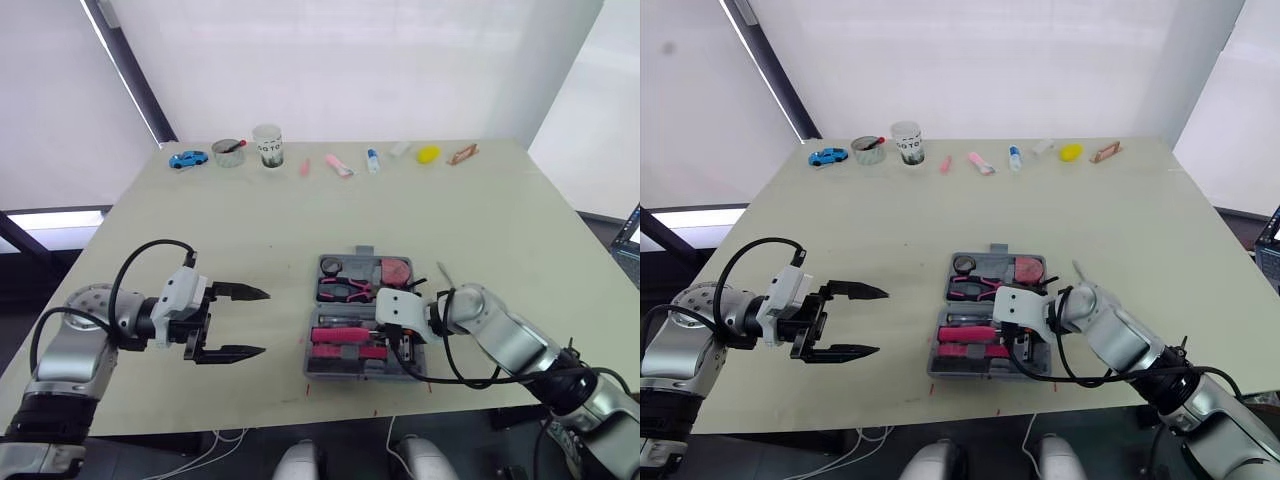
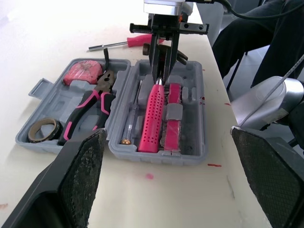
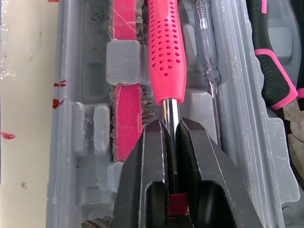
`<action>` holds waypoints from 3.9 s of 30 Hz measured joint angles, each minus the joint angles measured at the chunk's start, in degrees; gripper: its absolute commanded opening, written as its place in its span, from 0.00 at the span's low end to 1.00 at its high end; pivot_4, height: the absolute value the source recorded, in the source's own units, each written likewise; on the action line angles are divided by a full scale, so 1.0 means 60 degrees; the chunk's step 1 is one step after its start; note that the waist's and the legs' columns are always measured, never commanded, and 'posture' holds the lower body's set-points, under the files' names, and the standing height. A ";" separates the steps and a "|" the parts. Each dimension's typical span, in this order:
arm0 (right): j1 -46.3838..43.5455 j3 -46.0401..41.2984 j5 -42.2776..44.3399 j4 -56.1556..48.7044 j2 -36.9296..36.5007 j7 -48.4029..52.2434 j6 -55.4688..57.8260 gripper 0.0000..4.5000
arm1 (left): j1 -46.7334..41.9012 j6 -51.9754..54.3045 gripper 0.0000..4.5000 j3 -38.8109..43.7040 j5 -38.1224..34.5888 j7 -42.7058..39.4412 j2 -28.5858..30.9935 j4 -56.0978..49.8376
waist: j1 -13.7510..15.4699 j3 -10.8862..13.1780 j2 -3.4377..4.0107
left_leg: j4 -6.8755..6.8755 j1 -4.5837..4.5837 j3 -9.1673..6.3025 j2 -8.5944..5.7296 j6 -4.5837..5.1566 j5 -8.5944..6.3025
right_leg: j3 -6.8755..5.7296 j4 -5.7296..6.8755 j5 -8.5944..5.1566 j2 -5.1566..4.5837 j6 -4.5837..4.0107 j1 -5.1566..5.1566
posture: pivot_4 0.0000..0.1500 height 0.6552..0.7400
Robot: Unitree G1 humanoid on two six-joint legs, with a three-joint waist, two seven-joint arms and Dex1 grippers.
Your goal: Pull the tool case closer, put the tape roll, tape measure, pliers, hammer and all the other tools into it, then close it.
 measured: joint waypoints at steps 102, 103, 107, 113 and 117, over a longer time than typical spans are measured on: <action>0.6668 -0.8626 0.4211 -0.0886 0.0494 -0.4186 -0.2836 0.99 | 0.1787 0.0089 1.00 0.1474 0.0237 0.1969 -0.1213 0.0500 | 0.0173 -0.0041 -0.0030 | 0.0002 0.0061 0.0057 0.0005 -0.0005 -0.0003 | 0.0027 -0.0008 -0.0010 -0.0053 -0.0029 0.0033 | 1.00 1.00; 0.6341 -0.8404 0.4132 -0.0816 0.0489 -0.4257 -0.2623 0.99 | 0.1603 0.0308 1.00 0.1281 0.0176 0.1956 -0.1209 0.0167 | 0.0175 -0.0041 -0.0030 | 0.0005 0.0052 0.0057 0.0004 -0.0004 -0.0003 | 0.0020 -0.0008 -0.0001 -0.0051 -0.0015 0.0031 | 1.00 1.00; 0.5233 -0.7788 0.3914 -0.0126 0.0483 -0.4434 -0.1721 0.99 | 0.0970 0.1150 1.00 0.0756 -0.0083 0.1925 -0.1165 -0.0774 | 0.0174 -0.0041 -0.0029 | 0.0002 0.0041 0.0048 0.0000 -0.0004 -0.0002 | 0.0012 -0.0009 0.0003 -0.0031 -0.0005 0.0031 | 1.00 1.00; 0.3922 -0.6796 0.3147 0.1733 0.0738 -0.4538 -0.1390 0.99 | 0.0119 0.2196 1.00 0.0082 -0.0418 0.1788 -0.1074 -0.1938 | 0.0162 -0.0036 -0.0026 | 0.0003 0.0035 0.0044 0.0000 -0.0003 -0.0002 | 0.0012 -0.0012 0.0004 -0.0023 -0.0001 0.0030 | 1.00 1.00; 0.3351 -0.6480 0.2802 0.2702 0.1030 -0.4720 -0.1221 0.99 | -0.0199 0.2810 1.00 -0.0039 -0.0788 0.1654 -0.0999 -0.2483 | 0.0142 -0.0035 -0.0026 | 0.0003 0.0032 0.0044 0.0000 -0.0003 -0.0002 | 0.0013 -0.0013 0.0004 -0.0021 0.0000 0.0028 | 1.00 1.00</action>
